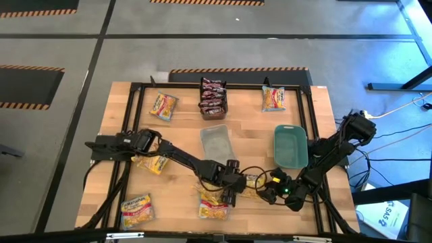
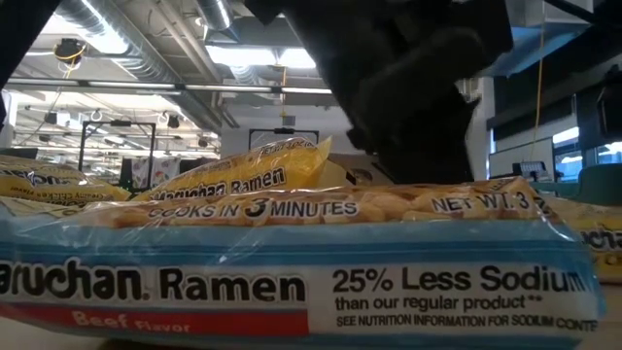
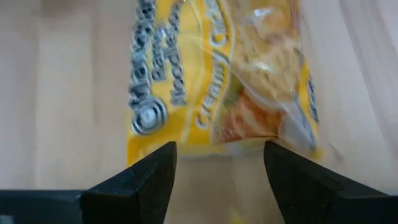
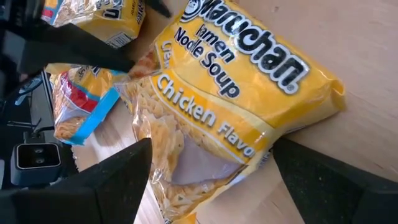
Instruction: Sort Maruchan noodles
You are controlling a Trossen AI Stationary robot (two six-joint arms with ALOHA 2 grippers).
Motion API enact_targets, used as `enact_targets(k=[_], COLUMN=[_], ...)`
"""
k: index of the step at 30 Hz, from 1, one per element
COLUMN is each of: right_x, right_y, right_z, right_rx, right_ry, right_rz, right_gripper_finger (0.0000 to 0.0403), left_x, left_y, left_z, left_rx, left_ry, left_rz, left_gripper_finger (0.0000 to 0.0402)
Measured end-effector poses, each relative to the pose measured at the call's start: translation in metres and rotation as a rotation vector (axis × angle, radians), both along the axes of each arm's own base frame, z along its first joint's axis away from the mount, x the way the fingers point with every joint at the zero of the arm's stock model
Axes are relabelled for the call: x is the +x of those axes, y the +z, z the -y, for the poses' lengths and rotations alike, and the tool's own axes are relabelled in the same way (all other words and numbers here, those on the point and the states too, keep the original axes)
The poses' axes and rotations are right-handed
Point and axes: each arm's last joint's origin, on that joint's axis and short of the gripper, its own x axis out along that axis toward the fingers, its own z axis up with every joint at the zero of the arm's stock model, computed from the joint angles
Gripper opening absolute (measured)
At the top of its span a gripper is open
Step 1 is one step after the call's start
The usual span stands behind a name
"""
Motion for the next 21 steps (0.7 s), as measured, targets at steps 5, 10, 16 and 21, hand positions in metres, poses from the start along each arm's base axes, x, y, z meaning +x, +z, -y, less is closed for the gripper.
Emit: enact_targets(k=[5, 10, 16, 21], right_x=[0.004, 0.01, 0.012, 0.013], right_y=[0.0, -0.001, 0.0, 0.001], right_z=[0.002, 0.006, 0.008, 0.007], right_rx=[0.009, -0.005, -0.077, -0.086], right_ry=[-0.027, -0.056, -0.082, -0.093], right_rz=[0.019, 0.038, 0.084, 0.105], right_gripper_finger=[0.0342, 0.0342, 0.0339, 0.0293], left_x=[0.005, 0.008, 0.007, 0.007], left_y=[-0.006, -0.006, -0.007, -0.009], left_z=[-0.009, -0.007, -0.003, -0.003], left_rx=[0.015, -0.019, -0.027, -0.026], left_ry=[0.015, -0.01, -0.03, -0.033], left_rz=[0.003, 0.031, 0.032, 0.029], left_gripper_finger=[0.0236, 0.0236, 0.0236, 0.0236])
